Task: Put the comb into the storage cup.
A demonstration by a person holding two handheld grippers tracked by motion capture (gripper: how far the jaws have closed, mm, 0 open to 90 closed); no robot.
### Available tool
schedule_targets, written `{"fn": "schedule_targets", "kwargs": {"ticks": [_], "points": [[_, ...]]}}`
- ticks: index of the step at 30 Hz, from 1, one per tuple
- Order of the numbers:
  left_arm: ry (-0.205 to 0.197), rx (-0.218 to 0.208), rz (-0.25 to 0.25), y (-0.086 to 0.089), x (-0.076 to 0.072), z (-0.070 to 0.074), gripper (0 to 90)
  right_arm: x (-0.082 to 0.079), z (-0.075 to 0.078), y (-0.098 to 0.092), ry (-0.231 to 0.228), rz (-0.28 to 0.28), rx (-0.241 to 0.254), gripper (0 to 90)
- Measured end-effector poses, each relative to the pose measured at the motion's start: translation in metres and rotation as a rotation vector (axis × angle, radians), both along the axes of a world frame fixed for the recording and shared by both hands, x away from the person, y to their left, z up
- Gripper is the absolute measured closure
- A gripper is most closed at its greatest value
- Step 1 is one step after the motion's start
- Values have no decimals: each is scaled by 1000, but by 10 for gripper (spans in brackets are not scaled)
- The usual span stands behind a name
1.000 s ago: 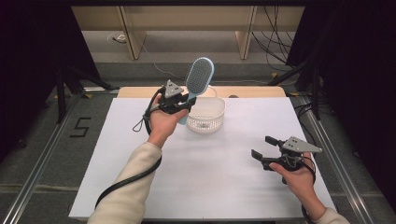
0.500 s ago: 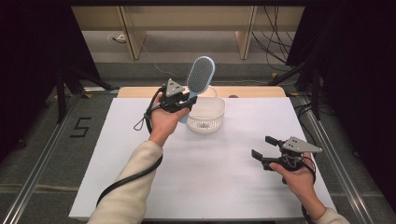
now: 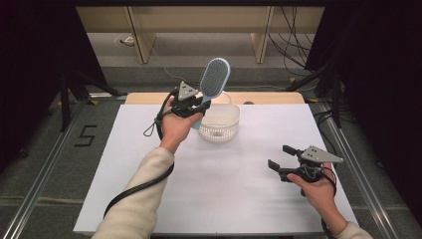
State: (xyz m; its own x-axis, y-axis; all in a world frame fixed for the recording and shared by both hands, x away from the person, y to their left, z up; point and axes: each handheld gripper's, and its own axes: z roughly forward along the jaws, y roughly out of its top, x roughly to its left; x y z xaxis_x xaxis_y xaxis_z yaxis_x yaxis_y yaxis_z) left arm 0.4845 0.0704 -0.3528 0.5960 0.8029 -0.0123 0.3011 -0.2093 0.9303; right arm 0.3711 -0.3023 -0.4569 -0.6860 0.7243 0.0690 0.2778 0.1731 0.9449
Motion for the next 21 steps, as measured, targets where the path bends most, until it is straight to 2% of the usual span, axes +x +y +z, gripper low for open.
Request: {"fn": "schedule_targets", "kwargs": {"ticks": [21], "points": [[-1, 3, -3, -5, 6, 4, 700, 0, 0, 0, 0, -2, 0, 172]]}}
